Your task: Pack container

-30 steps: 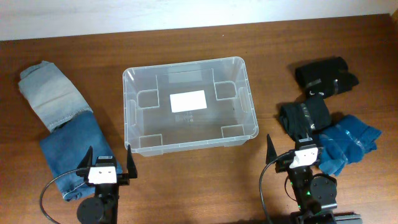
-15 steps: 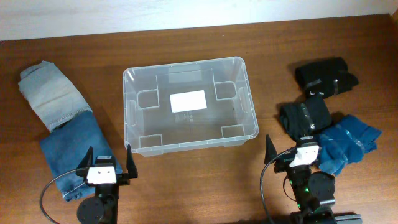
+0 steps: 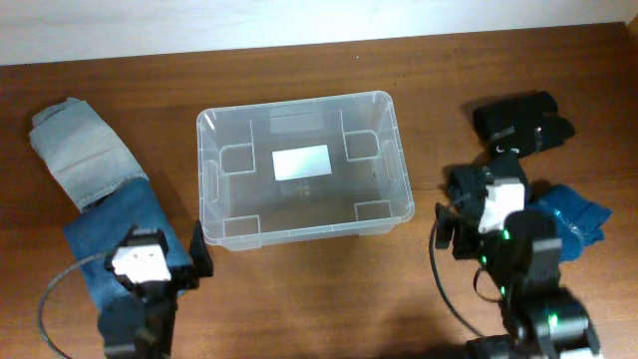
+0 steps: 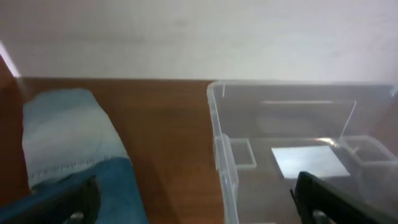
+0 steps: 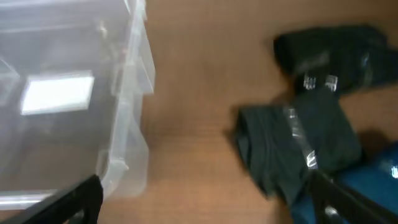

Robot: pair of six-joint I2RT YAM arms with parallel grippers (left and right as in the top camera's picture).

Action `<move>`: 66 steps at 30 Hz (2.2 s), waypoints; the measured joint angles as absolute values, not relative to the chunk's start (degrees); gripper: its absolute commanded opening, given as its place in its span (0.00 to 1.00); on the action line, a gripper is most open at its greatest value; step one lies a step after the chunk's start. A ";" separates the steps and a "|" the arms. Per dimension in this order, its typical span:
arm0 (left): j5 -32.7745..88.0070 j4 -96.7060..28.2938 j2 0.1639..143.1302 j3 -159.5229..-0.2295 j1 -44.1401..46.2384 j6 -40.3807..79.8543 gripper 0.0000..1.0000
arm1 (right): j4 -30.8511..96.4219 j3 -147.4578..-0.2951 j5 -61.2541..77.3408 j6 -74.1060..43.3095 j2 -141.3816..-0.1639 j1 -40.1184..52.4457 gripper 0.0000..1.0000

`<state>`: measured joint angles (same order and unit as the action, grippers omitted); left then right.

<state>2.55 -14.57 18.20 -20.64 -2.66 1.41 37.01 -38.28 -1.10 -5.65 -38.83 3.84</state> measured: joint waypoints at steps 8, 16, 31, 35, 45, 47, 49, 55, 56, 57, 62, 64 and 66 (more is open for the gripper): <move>3.88 -22.55 39.81 -36.38 -2.66 1.58 0.99 | 53.10 -54.70 -1.76 -5.41 -59.75 -3.27 0.98; 6.55 -22.74 48.25 -41.04 -2.66 1.56 0.99 | 58.33 -57.12 6.76 -4.12 -60.45 -40.29 0.98; 6.94 -20.34 51.22 -41.06 -2.66 1.56 0.99 | 43.99 -46.00 21.19 -2.76 -77.41 -61.76 0.98; 6.94 -20.36 51.22 -41.06 -2.66 1.56 0.99 | 31.48 -40.53 27.73 -2.20 -80.75 -61.76 0.98; 6.94 -20.36 51.22 -41.06 -2.66 1.56 0.99 | 17.28 -36.58 38.09 -2.52 -89.06 -61.93 0.57; 6.96 -20.36 51.22 -41.06 -2.66 1.56 0.99 | 17.04 -36.51 40.58 -2.83 -90.59 -62.15 0.47; 7.01 -20.34 51.22 -41.06 -2.66 1.56 0.99 | 17.23 -36.53 41.85 -2.90 -90.52 -62.28 0.41; 7.11 -20.34 51.22 -41.06 -2.66 1.58 0.99 | 25.12 -36.97 42.76 -3.92 -85.34 -62.15 0.33; 7.09 -20.34 51.22 -41.06 -2.66 1.56 0.99 | 27.83 -37.67 42.63 -4.19 -83.72 -62.13 0.30; 7.11 -20.36 51.22 -41.06 -2.66 1.58 1.00 | 30.96 -39.18 42.54 -4.43 -81.60 -62.00 0.29; 7.09 -20.36 51.22 -41.06 -2.66 1.56 0.99 | 44.97 -52.97 41.85 -4.45 -71.88 -58.46 0.26; 7.11 -20.36 51.22 -41.06 -2.66 1.56 0.99 | 48.03 -60.71 42.15 -4.21 -68.07 -54.00 0.26; 7.14 -20.45 51.22 -41.06 -2.76 1.56 0.99 | 49.76 -67.00 42.61 -4.19 -65.82 -45.01 0.26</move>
<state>7.14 -20.45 51.22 -41.06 -2.76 1.56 49.76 -67.00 42.61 -4.19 -65.82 -45.01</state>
